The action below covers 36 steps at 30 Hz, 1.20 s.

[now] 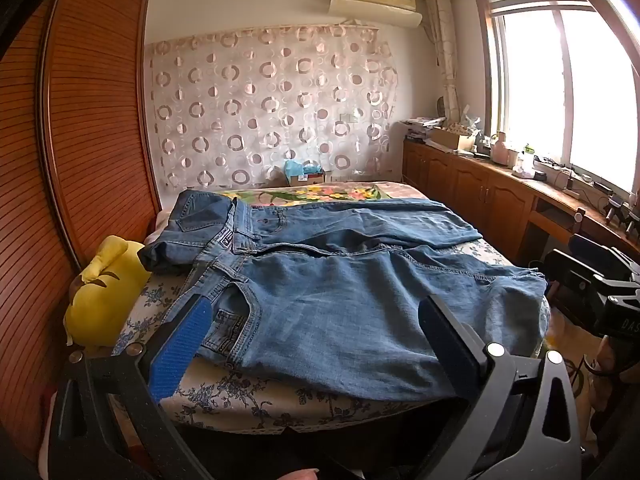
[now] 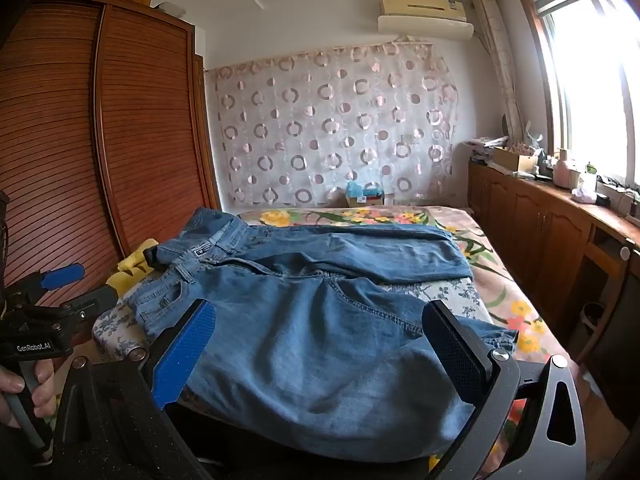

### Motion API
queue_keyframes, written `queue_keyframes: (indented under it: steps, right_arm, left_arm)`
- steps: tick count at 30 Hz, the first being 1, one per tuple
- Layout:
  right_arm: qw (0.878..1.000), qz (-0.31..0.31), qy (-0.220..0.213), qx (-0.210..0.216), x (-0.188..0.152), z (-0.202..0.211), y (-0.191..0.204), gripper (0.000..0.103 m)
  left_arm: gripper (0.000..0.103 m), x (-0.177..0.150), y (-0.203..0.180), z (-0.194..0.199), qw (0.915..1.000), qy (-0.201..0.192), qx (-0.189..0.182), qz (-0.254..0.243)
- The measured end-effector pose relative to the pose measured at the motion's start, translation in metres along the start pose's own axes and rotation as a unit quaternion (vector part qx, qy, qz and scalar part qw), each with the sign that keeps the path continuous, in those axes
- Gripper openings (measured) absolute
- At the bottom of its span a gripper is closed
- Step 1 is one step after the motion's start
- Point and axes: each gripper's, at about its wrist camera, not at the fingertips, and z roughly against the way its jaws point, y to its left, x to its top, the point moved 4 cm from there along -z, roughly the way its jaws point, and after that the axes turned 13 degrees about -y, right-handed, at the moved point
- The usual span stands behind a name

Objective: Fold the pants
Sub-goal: 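Move both tools toward the blue jeans lying on the bed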

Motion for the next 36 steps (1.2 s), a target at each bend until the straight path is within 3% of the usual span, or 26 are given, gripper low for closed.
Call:
queue_keyframes:
  steps: [22,36]
  right_arm:
    - [1.0,0.001,-0.002,0.0,0.002,0.002,0.0,0.103]
    - [1.0,-0.001,0.014,-0.005,-0.008,-0.004,-0.005,0.103]
  left_arm:
    - [0.103,0.0,0.0,0.0,1.0,0.0,-0.001,0.0]
    - [0.103,-0.011,-0.001,-0.016,0.9996,0.025,-0.005,0.006]
